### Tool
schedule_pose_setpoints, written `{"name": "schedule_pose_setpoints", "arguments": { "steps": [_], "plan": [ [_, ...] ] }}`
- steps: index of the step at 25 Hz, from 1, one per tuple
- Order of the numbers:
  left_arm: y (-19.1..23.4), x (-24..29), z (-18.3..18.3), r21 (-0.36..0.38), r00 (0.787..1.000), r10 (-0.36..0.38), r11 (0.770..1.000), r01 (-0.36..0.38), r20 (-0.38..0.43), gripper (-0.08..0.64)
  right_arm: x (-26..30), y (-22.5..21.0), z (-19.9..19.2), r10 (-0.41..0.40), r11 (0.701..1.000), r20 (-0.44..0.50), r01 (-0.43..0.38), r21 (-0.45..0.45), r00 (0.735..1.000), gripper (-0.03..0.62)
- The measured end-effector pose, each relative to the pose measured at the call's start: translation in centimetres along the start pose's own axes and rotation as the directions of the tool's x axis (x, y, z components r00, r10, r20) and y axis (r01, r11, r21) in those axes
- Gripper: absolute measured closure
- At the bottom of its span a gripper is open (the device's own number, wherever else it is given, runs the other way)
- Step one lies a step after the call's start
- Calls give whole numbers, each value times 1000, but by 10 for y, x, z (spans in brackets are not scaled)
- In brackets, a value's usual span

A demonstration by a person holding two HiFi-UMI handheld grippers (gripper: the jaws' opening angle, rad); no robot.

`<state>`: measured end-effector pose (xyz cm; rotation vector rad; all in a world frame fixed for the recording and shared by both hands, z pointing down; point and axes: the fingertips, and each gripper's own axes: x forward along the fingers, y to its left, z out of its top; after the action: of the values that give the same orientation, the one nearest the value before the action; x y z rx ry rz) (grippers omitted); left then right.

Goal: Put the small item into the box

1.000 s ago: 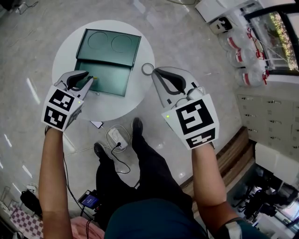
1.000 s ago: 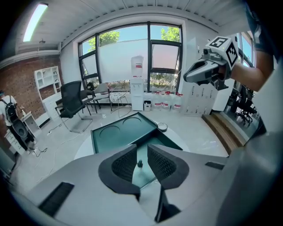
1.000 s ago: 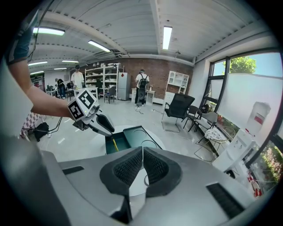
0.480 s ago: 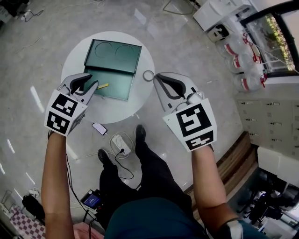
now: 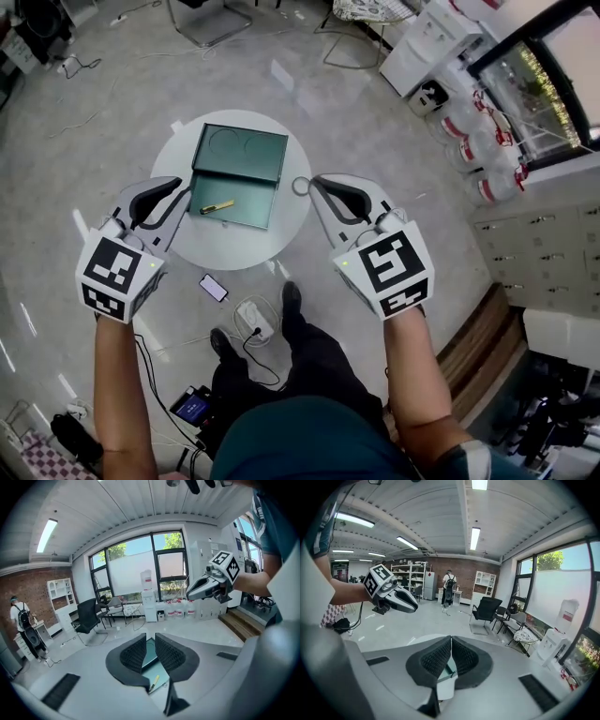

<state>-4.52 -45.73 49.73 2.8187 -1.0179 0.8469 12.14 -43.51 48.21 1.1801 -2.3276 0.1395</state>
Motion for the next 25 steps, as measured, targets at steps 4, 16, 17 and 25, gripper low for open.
{"name": "schedule_pose_setpoints", "arguments": {
  "steps": [4,16,17,25],
  "plan": [
    [2,-58,48,11,993,54,998,-56,103,511,-24,14,36,9,1000,50,-10,17,999,555],
    [-10,-241,124,-57,940,179,984,-169,289,541,-120,81,149,27,999,181,-24,-21,983,555],
    [-12,-254,126,-57,936,183,983,-174,300,541,-127,87,156,23,999,186,-18,-28,982,555],
    [-28,-326,139,-58,923,181,983,-172,340,541,-169,128,201,23,995,266,2,-95,964,555]
  ]
}}
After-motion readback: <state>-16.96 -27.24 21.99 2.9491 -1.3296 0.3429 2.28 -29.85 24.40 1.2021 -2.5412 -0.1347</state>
